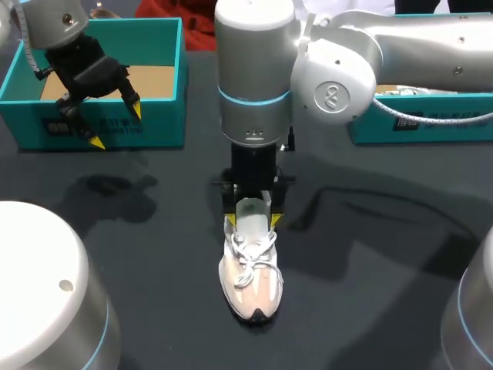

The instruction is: Take the shoe out of the shoebox, open the shoe tongue, remove and reinsert the insole, then place the shoe into the shoebox

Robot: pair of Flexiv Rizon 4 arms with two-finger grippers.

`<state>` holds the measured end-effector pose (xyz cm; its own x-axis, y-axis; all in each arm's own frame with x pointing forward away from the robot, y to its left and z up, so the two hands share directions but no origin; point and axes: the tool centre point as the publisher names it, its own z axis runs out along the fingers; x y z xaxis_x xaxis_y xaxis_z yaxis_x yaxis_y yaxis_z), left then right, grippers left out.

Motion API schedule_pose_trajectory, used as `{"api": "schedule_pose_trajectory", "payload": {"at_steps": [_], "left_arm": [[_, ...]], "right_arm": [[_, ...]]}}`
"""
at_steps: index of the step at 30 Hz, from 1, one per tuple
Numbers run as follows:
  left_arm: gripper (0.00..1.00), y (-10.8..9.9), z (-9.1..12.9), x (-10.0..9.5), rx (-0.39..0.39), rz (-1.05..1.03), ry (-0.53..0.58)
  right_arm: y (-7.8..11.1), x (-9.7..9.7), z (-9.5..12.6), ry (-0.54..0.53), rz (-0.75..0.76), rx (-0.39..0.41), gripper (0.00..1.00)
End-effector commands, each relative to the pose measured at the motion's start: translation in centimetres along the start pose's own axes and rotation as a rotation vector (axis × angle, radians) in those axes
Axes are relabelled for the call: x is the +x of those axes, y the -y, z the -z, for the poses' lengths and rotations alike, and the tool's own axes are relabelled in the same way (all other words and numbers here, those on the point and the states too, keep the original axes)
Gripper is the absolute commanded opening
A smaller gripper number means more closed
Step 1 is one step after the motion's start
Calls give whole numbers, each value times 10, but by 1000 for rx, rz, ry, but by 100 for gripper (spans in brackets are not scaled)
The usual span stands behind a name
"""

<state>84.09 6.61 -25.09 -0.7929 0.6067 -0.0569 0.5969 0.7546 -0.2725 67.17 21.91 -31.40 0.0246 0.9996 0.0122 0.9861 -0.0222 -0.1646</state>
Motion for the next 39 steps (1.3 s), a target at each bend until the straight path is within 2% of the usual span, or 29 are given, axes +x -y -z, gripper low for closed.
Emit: {"api": "schedule_pose_trajectory", "payload": {"at_steps": [1,6,13,16,21,24,39], "left_arm": [[100,0,0,0,-3,-1,-1],[100,0,0,0,-3,-1,-1],[100,0,0,0,-3,-1,-1],[100,0,0,0,-3,-1,-1],[100,0,0,0,-3,-1,-1],[100,0,0,0,-3,-1,-1],[100,0,0,0,-3,-1,-1]], "right_arm": [[13,-1,8,0,-5,-23,61],[28,-1,12,-8,-18,-35,51],[43,2,21,-13,-29,-72,45],[40,5,26,0,-11,-82,43],[30,9,28,5,26,-92,22],[24,9,27,1,44,-99,16],[-8,1,5,-20,108,-96,20]]}}
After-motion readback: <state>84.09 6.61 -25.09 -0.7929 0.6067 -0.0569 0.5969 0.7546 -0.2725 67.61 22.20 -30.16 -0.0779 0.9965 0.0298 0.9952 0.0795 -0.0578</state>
